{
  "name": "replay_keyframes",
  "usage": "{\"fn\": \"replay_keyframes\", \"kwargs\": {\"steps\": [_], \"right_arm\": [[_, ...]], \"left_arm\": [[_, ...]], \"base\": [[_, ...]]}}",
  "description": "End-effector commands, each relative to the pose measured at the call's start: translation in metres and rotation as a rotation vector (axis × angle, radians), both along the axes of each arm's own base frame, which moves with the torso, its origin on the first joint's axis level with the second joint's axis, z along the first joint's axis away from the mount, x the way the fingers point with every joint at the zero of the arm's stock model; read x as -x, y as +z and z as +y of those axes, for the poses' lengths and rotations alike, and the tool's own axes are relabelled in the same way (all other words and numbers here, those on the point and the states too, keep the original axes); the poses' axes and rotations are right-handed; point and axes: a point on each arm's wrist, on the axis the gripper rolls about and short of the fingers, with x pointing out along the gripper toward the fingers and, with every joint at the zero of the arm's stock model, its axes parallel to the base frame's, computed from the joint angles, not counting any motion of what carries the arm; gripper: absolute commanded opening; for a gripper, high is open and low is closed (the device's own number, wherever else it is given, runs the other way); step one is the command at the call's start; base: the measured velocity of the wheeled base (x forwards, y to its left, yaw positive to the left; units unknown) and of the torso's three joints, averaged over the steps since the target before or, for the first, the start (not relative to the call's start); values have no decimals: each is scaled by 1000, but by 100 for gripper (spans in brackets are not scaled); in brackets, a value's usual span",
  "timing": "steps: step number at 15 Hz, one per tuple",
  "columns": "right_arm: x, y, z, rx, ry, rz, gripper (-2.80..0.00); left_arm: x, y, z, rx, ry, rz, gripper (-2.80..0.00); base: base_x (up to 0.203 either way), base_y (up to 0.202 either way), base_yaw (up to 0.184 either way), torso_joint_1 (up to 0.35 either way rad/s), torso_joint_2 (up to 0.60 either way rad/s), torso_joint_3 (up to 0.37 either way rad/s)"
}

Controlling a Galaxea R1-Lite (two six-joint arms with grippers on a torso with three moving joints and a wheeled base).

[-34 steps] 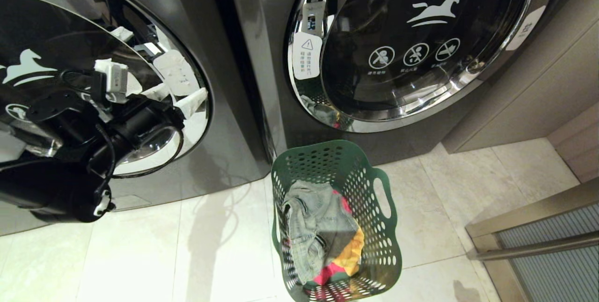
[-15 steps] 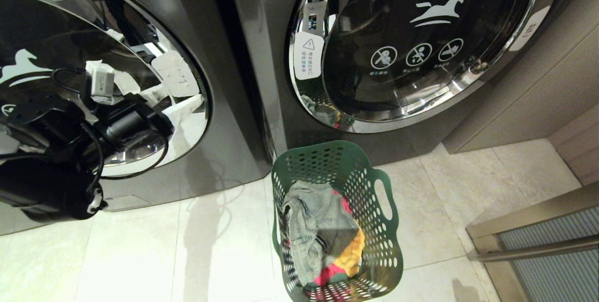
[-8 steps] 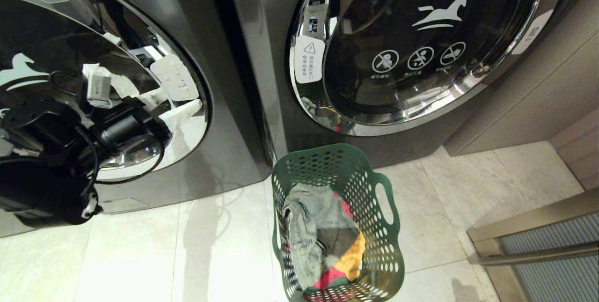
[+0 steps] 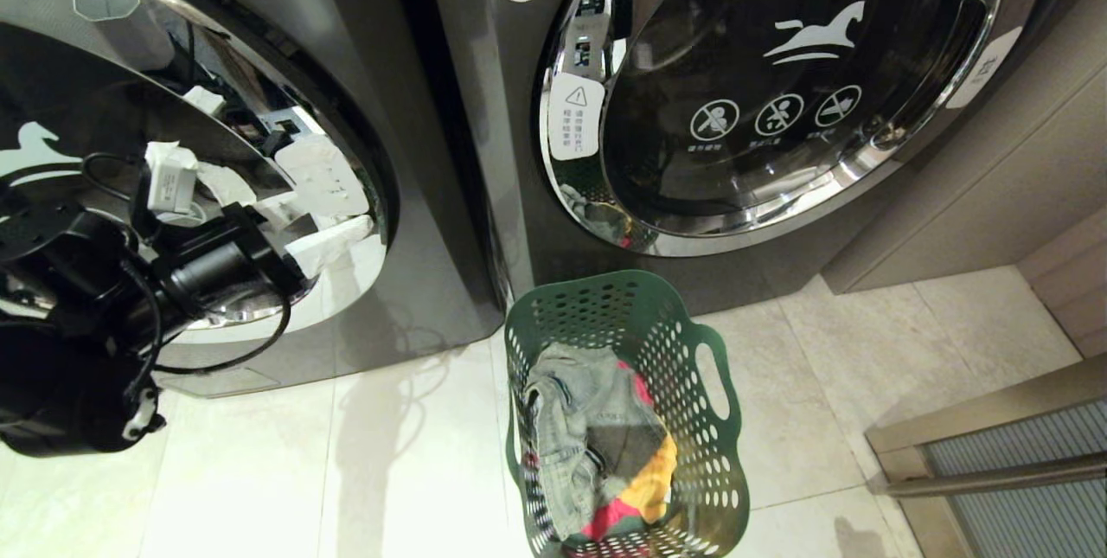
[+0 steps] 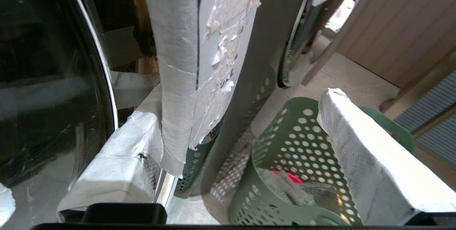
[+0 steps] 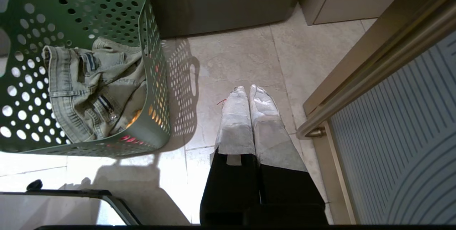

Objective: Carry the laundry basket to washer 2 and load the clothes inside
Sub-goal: Open the lid of the washing machine

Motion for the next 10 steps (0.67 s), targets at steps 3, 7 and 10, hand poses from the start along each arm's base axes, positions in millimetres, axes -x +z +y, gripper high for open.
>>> {"fn": "replay_keyframes", "kwargs": {"steps": [3, 7, 10], "right_arm": [[0, 0, 0, 0, 0, 0, -280], [0, 0, 0, 1, 0, 0, -280], [0, 0, 0, 1, 0, 0, -280]], "left_arm": [[-1, 2, 25, 6, 91, -11, 0], [4, 8, 63, 19, 205, -9, 0], [13, 13, 82, 19, 270, -24, 0]], "base": [[0, 0, 0, 0, 0, 0], [0, 0, 0, 0, 0, 0], [0, 0, 0, 0, 0, 0]]}}
